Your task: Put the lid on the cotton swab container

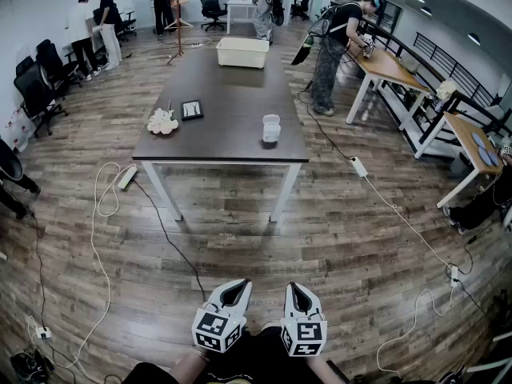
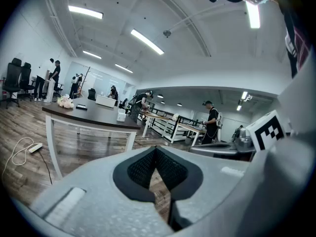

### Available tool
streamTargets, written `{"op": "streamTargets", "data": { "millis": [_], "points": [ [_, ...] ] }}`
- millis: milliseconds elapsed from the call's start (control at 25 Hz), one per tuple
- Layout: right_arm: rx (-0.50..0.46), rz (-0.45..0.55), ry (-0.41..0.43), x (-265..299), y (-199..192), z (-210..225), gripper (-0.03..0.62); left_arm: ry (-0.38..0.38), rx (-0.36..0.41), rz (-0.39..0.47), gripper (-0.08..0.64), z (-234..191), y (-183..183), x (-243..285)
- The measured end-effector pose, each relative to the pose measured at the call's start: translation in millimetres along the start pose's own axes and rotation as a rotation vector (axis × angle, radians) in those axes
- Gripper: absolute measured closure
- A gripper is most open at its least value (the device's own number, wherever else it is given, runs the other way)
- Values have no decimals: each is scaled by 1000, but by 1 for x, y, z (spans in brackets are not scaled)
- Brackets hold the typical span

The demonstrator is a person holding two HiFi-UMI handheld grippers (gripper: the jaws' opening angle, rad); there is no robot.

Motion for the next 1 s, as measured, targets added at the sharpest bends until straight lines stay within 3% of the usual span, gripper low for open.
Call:
{"op": "streamTargets", "data": {
  "millis": [520,800,1000],
  "points": [
    [55,58,-6,12,0,-9,584,-25,4,-17,552,-17,-7,-3],
    [103,113,22,24,6,15,584,-16,1,-32,552,-17,-3,16],
    [106,81,69,50,12,44,584,20,11,-45,552,-18,7,48]
  ]
}}
Point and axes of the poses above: the fingertips, and each gripper's own axes: x forward along the fingers, z to its right, y out of its top, the point moved 6 cm from there along -x, backward along the fingers, and after that the axes turned 12 degrees about y, right-handed, at the moved point
